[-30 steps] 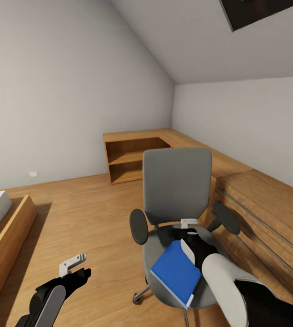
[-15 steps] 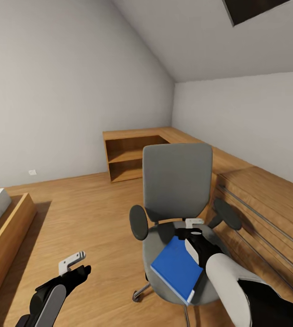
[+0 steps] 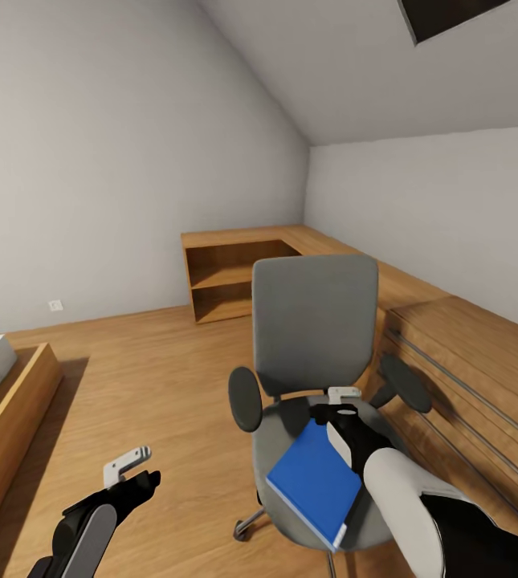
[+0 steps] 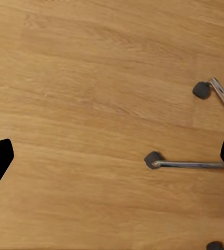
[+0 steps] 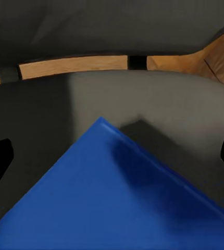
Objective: In the bedroom, organize the workspace by keeping the computer under the desk, ensuring the monitor is on the desk, placing the keyboard on the desk next to the monitor, placing the mouse on the desk next to the keyboard, moving the folder from the swivel chair onto the desk next to the mouse, stacking the notebook on top of the folder with the pen on top of the notebook, and positioning the swivel chair next to the desk.
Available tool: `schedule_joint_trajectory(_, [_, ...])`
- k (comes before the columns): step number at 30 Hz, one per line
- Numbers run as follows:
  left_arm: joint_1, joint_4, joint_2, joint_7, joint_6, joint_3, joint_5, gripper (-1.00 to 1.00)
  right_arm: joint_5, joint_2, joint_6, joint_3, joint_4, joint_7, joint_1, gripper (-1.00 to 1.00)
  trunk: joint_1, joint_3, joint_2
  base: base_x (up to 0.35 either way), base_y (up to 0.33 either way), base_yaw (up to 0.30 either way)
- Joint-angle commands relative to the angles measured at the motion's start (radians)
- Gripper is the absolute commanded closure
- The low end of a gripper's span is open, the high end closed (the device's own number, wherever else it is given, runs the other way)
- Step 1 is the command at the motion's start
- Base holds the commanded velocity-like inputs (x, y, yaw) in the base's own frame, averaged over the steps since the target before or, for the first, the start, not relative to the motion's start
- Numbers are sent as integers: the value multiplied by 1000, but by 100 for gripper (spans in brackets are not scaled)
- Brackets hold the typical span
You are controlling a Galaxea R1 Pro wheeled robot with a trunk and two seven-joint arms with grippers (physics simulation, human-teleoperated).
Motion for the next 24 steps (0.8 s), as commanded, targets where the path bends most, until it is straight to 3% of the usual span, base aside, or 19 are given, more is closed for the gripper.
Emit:
schedule_joint_trajectory(1, [-1, -1, 1, 10, 0, -2, 9, -100, 10, 1, 9, -7, 8, -1, 0, -100, 0, -1, 0, 30, 0, 0])
schedule_joint_trajectory(8, [-1, -1, 2, 10, 0, -2, 8, -100, 10, 0, 32, -6, 34, -1, 0, -100, 0, -1, 0, 163, 0, 0])
schedule_joint_trajectory(18, [-1, -20, -1, 12, 0, -3, 7, -100, 10, 1, 37, -6, 36, 0, 0, -100, 0, -1, 0, 25, 0, 0])
schedule_joint_trajectory(24, [-1, -24, -1, 12, -1, -4, 7, -100, 10, 1, 37, -5, 36, 1, 0, -100, 23, -20, -42, 1, 0, 0])
